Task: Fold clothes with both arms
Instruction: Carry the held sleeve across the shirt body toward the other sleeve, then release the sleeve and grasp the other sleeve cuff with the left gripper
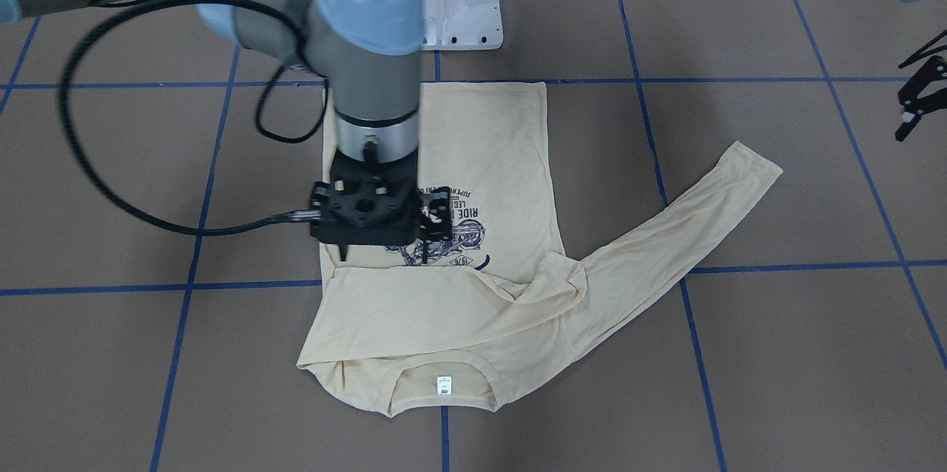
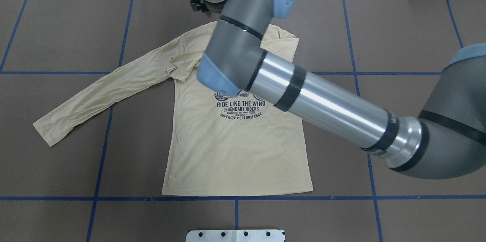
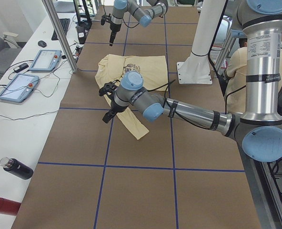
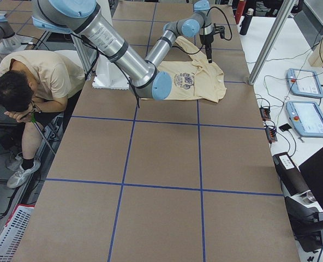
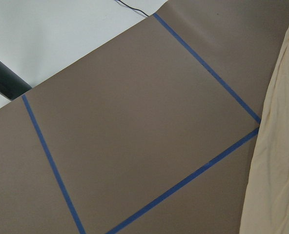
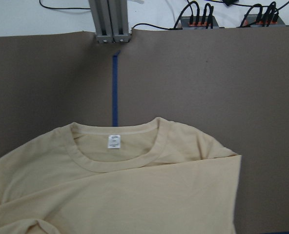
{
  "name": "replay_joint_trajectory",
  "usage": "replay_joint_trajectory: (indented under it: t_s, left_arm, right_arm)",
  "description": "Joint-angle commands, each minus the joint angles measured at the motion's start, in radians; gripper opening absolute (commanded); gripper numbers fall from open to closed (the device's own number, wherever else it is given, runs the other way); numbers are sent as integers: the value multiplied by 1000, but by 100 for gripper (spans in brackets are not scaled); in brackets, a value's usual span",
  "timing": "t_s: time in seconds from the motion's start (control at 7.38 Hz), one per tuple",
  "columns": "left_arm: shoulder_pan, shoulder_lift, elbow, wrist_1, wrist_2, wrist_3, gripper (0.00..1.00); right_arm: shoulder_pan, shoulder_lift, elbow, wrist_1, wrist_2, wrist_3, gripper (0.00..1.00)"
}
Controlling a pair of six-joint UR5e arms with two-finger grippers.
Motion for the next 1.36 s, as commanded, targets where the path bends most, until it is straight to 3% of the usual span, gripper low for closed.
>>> replay_joint_trajectory:
  t_s: [0.0, 0.14, 0.41, 0.68, 0.95, 1.22]
  left_arm:
    - [153, 94, 6, -213, 122, -277, 100]
    - [249, 114, 39, -290, 223, -388, 100]
    - [314, 115, 183, -486, 258, -482, 100]
    - [417, 115, 214, -520, 365, -599, 100]
    - [510, 112, 236, -525, 439, -665, 97]
    - [535, 112, 248, -527, 444, -667, 86]
  right_arm:
    - [198, -377, 305, 2, 172, -330, 99]
    - [282, -495, 342, 11, 232, -492, 99]
    - [437, -651, 349, 14, 355, -761, 99]
    - [551, -795, 347, 86, 415, -888, 99]
    - [574, -840, 343, 145, 434, -890, 99]
    - [574, -840, 341, 145, 432, -891, 99]
